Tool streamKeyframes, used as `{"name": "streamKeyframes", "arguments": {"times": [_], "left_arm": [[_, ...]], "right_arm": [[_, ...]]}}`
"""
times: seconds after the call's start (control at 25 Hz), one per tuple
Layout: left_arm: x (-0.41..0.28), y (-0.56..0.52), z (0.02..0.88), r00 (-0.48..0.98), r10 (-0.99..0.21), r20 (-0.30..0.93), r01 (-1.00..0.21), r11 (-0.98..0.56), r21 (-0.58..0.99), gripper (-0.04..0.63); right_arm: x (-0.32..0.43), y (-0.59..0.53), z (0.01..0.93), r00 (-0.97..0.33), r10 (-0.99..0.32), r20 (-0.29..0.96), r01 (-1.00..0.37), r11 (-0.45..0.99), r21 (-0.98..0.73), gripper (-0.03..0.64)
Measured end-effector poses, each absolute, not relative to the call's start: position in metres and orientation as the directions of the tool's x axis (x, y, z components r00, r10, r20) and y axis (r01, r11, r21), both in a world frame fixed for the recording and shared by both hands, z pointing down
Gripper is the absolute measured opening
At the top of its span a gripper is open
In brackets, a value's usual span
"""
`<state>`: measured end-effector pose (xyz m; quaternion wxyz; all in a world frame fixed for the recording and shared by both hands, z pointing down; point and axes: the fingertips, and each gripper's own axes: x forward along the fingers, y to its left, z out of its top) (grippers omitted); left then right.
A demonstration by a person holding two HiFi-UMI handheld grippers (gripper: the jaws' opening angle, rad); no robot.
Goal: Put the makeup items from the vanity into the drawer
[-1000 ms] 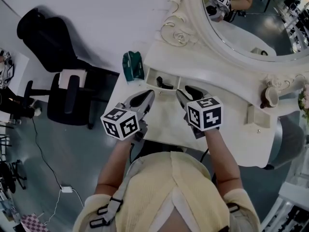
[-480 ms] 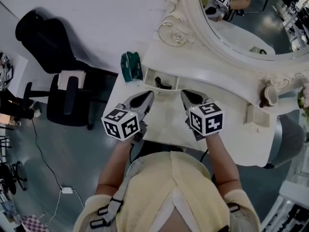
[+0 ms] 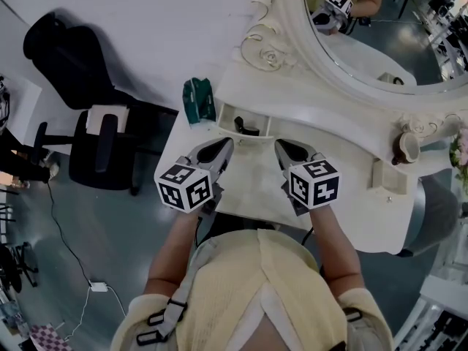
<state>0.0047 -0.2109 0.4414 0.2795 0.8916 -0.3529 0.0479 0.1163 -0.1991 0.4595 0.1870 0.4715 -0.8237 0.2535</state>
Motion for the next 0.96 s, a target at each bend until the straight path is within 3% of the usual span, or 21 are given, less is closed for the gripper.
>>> {"name": "streamKeyframes", "arguments": {"times": [0.96], "left_arm": [[0.004, -0.2114, 0.4406, 0.743, -0.606, 0.282, -0.659, -0.591, 0.465, 0.002]], "right_arm": [[0.1191, -0.1996, 0.4529, -0.508, -0.696, 0.508, -0.862, 0.403, -0.308, 0.003]]}}
